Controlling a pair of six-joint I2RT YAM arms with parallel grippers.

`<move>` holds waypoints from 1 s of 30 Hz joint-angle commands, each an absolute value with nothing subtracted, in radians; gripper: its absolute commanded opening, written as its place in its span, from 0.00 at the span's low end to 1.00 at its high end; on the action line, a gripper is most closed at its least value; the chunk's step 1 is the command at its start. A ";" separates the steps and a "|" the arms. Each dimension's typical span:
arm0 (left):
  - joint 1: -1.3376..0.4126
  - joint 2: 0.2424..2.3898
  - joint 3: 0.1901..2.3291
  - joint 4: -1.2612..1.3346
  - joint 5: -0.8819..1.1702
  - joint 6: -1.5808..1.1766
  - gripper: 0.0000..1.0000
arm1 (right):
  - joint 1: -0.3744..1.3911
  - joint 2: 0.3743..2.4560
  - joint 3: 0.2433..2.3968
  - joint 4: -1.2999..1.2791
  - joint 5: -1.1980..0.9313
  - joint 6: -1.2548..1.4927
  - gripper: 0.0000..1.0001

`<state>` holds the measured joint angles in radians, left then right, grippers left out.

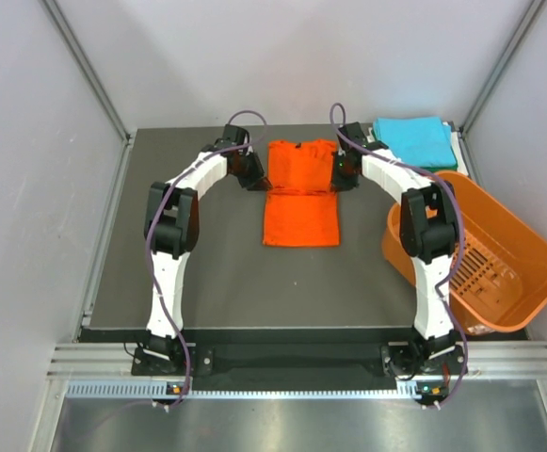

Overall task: Fold and stack the t-shirts
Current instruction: Fold the tshirt

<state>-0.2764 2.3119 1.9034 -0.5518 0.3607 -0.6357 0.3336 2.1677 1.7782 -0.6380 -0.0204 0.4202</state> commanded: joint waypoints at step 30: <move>-0.371 2.180 1.764 -0.436 0.308 -0.519 0.24 | 0.362 2.063 1.684 -0.564 -0.074 0.393 0.06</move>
<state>-0.3786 2.1601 1.6848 -0.4664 0.3202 -0.5419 0.3515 2.0529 1.6756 -0.6117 -0.0620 0.3885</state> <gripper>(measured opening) 0.242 0.065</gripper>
